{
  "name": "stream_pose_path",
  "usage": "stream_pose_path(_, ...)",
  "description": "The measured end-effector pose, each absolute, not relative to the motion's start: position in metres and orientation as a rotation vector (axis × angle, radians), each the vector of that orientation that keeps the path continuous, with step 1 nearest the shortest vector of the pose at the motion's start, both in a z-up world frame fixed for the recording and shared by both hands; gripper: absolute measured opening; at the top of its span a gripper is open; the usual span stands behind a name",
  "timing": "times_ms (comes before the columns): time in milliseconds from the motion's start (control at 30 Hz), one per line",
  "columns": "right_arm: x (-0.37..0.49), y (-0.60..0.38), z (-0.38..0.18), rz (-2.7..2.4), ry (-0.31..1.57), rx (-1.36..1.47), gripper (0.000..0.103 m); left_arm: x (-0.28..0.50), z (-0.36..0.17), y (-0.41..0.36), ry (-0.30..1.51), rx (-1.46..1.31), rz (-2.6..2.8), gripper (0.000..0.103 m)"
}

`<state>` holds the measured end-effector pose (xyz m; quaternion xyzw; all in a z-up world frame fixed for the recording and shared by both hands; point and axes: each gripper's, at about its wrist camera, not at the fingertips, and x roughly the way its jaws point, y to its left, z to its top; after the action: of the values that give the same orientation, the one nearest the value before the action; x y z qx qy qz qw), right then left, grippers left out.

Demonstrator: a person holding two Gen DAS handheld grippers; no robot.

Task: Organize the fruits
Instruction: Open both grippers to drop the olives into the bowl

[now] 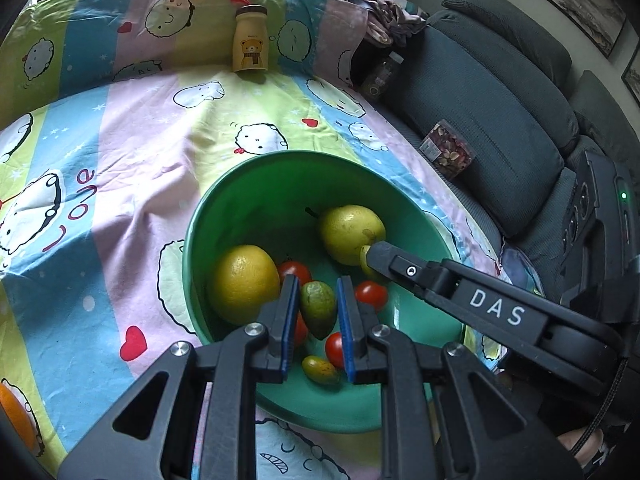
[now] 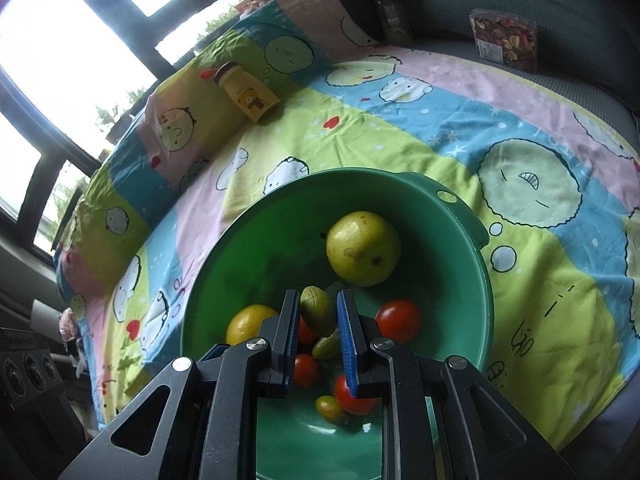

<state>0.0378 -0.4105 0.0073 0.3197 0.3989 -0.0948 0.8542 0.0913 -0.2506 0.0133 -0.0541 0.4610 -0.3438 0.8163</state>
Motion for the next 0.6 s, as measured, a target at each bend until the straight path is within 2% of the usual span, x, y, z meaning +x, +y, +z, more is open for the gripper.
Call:
stream_pose_path(500,0.0354,-0.4169,0.0040,-0.118,0.824,0.770,0.021,0.0946,0.0079,-0.2530,1.001,-0.109,-0.719,0.019)
stream_pose_path(567,0.0340,-0.4185,0.0041,-0.108,0.819,0.788,0.022,0.0922,0.0115,-0.2497,0.995,-0.117,-0.720,0.026)
stream_pose_path(600,0.0334,-0.4191,0.0041,-0.102,0.817,0.796,0.023,0.0912,0.0137,-0.2473,0.988,-0.128,-0.719,0.038)
